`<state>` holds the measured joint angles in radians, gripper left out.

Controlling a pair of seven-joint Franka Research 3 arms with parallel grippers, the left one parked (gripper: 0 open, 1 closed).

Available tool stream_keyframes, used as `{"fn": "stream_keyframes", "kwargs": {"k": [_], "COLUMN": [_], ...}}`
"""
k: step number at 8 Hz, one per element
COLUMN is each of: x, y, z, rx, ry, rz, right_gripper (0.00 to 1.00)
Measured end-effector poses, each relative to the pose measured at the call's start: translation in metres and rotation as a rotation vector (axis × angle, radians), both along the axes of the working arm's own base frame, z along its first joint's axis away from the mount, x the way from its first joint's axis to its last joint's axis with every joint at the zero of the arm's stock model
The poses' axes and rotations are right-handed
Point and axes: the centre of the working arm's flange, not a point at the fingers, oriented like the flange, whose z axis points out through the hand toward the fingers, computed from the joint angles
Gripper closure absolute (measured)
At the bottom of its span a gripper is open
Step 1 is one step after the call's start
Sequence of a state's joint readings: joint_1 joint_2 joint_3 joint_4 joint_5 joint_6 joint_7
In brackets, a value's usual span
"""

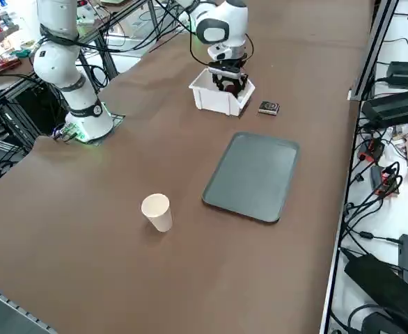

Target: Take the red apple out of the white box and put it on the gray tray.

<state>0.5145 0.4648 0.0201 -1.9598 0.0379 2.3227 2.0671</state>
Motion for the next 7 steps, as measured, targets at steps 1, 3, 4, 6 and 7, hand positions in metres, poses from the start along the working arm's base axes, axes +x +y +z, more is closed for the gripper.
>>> {"fn": "stream_keyframes", "kwargs": {"k": [1,3,4,6,7], "x": [0.000,0.001,0.003,0.008,0.008], "y": [0.000,-0.001,-0.002,-0.008,-0.010], "z": [0.000,0.001,0.005,0.027,0.042], "rx": [0.000,0.001,0.005,0.013,0.015], "ry": [0.000,-0.004,-0.011,-0.024,-0.025], "rz": [0.001,0.004,0.013,0.039,0.048], "right_gripper": [0.31,0.31,0.31,0.31,0.31]}}
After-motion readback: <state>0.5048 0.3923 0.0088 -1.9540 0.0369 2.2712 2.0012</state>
